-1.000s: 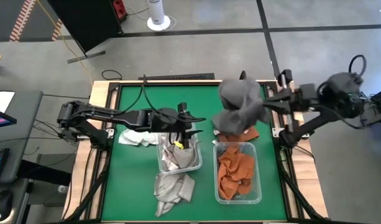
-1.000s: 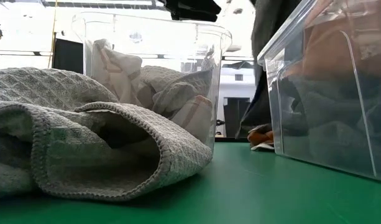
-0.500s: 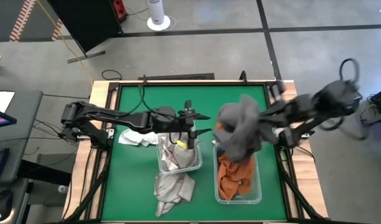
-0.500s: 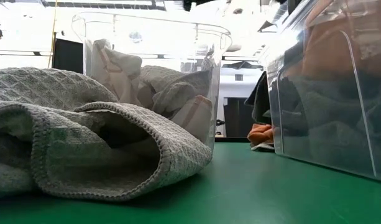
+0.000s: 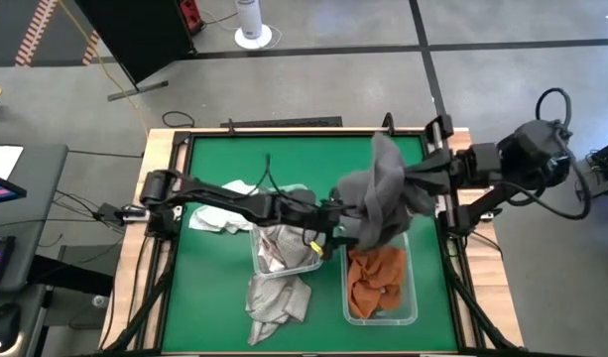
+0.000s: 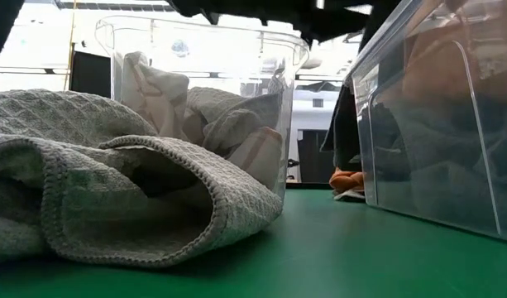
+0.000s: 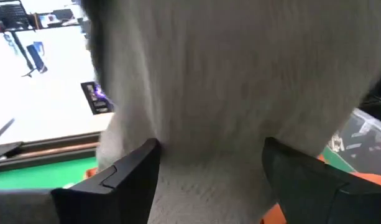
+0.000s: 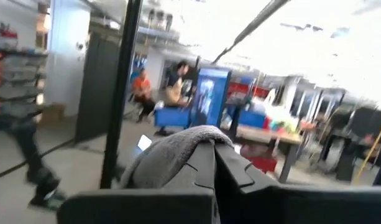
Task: Sort microfiber towel by color & place in baskets
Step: Put the grey microfiber towel into the right transparent bin
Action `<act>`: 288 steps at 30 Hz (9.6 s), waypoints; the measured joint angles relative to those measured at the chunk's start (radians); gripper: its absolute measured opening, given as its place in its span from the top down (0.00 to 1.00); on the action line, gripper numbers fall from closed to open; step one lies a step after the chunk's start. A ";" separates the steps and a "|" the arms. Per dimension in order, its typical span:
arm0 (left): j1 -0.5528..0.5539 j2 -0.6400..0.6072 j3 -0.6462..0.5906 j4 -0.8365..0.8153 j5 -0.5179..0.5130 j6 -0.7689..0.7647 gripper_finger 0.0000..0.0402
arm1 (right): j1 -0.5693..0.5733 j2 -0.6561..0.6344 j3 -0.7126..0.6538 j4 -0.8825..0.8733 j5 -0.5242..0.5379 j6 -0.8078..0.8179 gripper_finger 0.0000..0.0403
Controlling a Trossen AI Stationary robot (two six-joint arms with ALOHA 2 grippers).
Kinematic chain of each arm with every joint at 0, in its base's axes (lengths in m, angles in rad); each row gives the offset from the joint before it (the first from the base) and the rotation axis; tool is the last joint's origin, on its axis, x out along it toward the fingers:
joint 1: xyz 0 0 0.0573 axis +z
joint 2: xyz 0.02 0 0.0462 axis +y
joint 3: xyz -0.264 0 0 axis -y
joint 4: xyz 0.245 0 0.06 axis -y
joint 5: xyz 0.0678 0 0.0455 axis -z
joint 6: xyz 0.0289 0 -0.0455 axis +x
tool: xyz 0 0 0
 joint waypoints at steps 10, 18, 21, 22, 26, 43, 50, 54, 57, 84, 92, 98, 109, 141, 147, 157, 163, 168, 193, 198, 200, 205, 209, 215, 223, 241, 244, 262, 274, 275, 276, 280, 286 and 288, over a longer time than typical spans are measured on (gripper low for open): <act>-0.006 0.029 0.031 -0.035 0.225 0.005 0.32 | -0.012 -0.032 0.000 0.042 0.124 -0.119 0.95; 0.003 -0.081 0.029 -0.290 0.185 0.108 0.32 | 0.004 -0.081 0.000 -0.103 0.201 -0.069 0.95; 0.012 -0.158 0.029 -0.358 0.125 0.113 0.32 | 0.004 -0.106 0.000 -0.125 0.204 -0.037 0.95; 0.014 -0.173 0.030 -0.367 0.105 0.112 0.32 | 0.004 -0.109 0.000 -0.132 0.204 -0.028 0.95; 0.010 -0.198 0.030 -0.391 0.094 0.083 0.32 | 0.003 -0.114 0.001 -0.161 0.205 0.007 0.95; -0.023 -0.025 0.019 -0.249 -0.238 -0.047 0.32 | 0.005 0.031 0.000 -0.166 0.364 0.036 0.95; -0.029 -0.026 0.019 -0.204 -0.281 -0.014 0.48 | 0.008 0.047 0.000 -0.151 0.385 0.035 0.95; -0.025 -0.026 0.019 -0.199 -0.288 0.019 0.76 | 0.032 0.055 0.000 -0.137 0.385 0.049 0.95; -0.019 -0.026 0.019 -0.199 -0.260 0.050 0.96 | 0.053 0.054 0.000 -0.121 0.393 0.042 0.95; -0.066 -0.268 0.020 -0.122 0.013 0.244 1.00 | 0.289 0.222 0.000 -0.891 0.473 0.861 0.93; -0.076 -0.172 0.024 -0.017 0.061 0.146 1.00 | 0.273 0.371 0.000 -1.042 0.313 1.061 0.93; -0.082 -0.060 0.064 0.020 0.063 0.066 1.00 | 0.257 0.433 -0.025 -1.084 0.169 1.132 0.94; -0.110 0.008 0.112 0.031 0.104 0.058 1.00 | 0.251 0.428 -0.098 -1.097 -0.029 1.173 0.60; -0.142 0.210 0.563 -0.682 0.064 0.109 0.40 | 0.325 0.332 -0.052 -1.109 0.205 1.203 0.34; -0.182 0.202 0.676 -0.958 -0.044 0.138 0.34 | 0.325 0.330 -0.066 -1.100 0.210 1.200 0.34; -0.223 0.106 0.677 -1.143 -0.234 0.086 0.34 | 0.325 0.330 -0.114 -1.066 0.255 1.166 0.34; -0.234 0.048 0.677 -1.283 -0.370 0.023 0.34 | 0.307 0.331 -0.115 -0.977 0.268 1.047 0.34; -0.261 -0.019 0.677 -1.385 -0.491 -0.028 0.34 | 0.253 0.331 -0.115 -0.802 0.268 0.847 0.34; -0.281 -0.234 0.676 -1.781 -0.879 -0.266 0.34 | 0.021 0.539 -0.114 -0.709 -0.141 0.635 0.34; -0.281 -0.260 0.676 -1.781 -0.888 -0.267 0.34 | 0.014 0.580 -0.114 -0.759 -0.145 0.631 0.36; -0.281 -0.264 0.676 -1.780 -0.891 -0.266 0.34 | 0.007 0.597 -0.114 -0.764 -0.145 0.621 0.39; -0.281 -0.263 0.675 -1.781 -0.899 -0.264 0.34 | -0.001 0.608 -0.113 -0.766 -0.145 0.600 0.56; -0.281 -0.263 0.675 -1.788 -0.902 -0.265 0.34 | -0.006 0.581 -0.114 -0.773 -0.144 0.596 0.80; -0.281 -0.263 0.675 -1.788 -0.902 -0.266 0.34 | 0.008 0.512 -0.082 -0.805 -0.125 0.636 0.93; -0.281 -0.263 0.675 -1.788 -0.901 -0.277 0.34 | 0.131 0.368 -0.044 -0.903 -0.012 0.785 0.93; -0.281 -0.263 0.675 -1.767 -0.901 -0.271 0.34 | 0.312 0.355 -0.045 -1.123 -0.084 1.127 0.92; -0.281 -0.263 0.675 -1.767 -0.901 -0.269 0.34 | 0.268 0.418 -0.045 -1.089 -0.084 1.061 0.92; -0.281 -0.263 0.676 -1.780 -0.901 -0.293 0.34 | 0.153 0.683 -0.075 -0.951 -0.208 0.859 0.92; -0.281 -0.263 0.676 -1.780 -0.901 -0.293 0.34 | 0.105 0.667 -0.360 -0.691 -0.278 0.784 0.92; -0.281 -0.263 0.676 -1.780 -0.901 -0.293 0.34 | 0.102 0.657 -0.379 -0.659 -0.277 0.780 0.92; -0.281 -0.263 0.676 -1.780 -0.901 -0.293 0.34 | 0.101 0.648 -0.397 -0.622 -0.278 0.777 0.92; -0.281 -0.263 0.676 -1.780 -0.901 -0.293 0.34 | 0.096 0.618 -0.461 -0.525 -0.278 0.774 0.92; -0.281 -0.263 0.676 -1.780 -0.901 -0.293 0.34 | 0.086 0.578 -0.504 -0.530 -0.276 0.792 0.91; -0.281 -0.263 0.676 -1.780 -0.901 -0.293 0.34 | 0.080 0.550 -0.508 -0.554 -0.274 0.809 0.90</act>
